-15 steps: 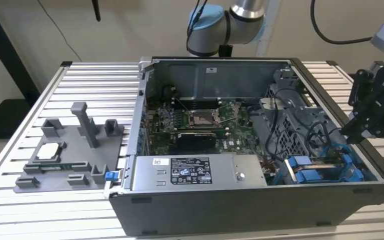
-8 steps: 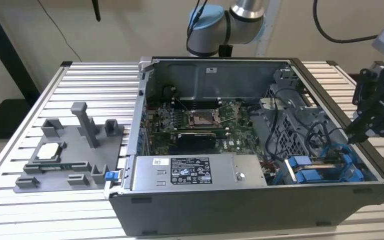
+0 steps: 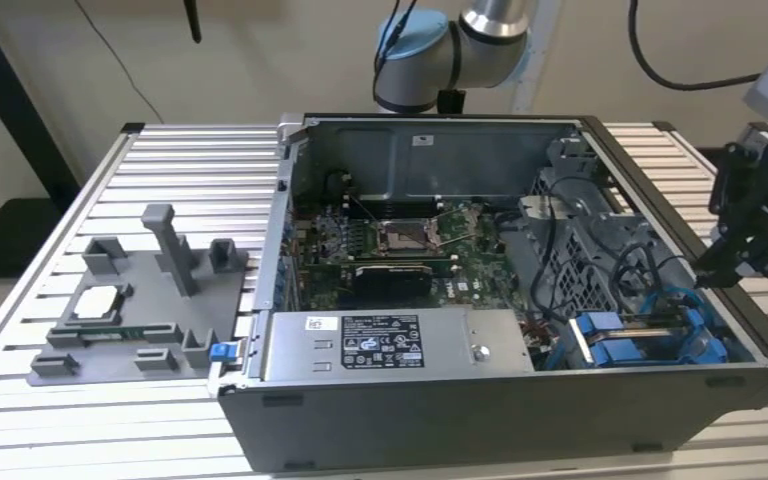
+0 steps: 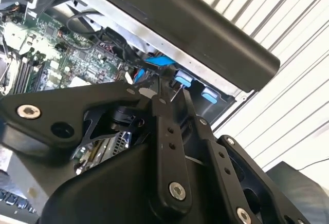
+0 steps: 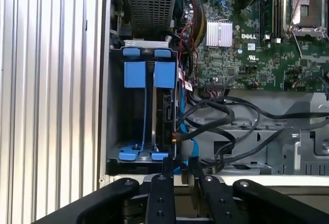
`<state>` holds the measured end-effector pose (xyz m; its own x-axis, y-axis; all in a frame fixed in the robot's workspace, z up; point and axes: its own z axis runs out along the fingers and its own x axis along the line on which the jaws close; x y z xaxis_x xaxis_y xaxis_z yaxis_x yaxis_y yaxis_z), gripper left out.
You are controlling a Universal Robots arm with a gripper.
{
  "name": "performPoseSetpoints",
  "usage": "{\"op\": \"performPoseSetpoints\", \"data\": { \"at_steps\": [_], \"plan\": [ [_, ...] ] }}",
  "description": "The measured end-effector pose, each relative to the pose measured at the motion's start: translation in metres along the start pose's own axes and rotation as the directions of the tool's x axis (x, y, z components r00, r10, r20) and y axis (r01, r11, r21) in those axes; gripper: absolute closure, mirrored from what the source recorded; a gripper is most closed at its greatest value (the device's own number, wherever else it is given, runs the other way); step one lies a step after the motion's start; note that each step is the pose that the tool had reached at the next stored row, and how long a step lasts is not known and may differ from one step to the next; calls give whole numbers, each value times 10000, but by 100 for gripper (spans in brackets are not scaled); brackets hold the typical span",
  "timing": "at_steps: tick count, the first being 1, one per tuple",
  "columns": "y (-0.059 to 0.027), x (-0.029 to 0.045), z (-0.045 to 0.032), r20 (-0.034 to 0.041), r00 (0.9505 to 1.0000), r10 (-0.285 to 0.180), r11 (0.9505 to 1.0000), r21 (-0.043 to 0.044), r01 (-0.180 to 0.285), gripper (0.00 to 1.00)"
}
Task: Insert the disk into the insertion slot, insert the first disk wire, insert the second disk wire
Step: 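Insert the second disk wire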
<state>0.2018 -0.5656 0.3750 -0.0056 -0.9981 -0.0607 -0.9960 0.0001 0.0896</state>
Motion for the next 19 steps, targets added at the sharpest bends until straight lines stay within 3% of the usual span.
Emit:
{"op": "performPoseSetpoints", "data": {
  "at_steps": [5, 9, 16, 17, 19],
  "plan": [
    [-40, 2, 33, 30, 10000, -8, 10000, 79, 8, 0],
    [-46, 5, 81, 82, 10000, -14, 10000, 87, 13, 0],
    [-46, 5, 82, 137, 9999, -19, 10000, 87, 17, 0],
    [-46, 5, 82, 147, 9999, -20, 10000, 87, 18, 100],
    [-46, 5, 82, 162, 9999, -21, 10000, 87, 20, 100]
  ]
}}
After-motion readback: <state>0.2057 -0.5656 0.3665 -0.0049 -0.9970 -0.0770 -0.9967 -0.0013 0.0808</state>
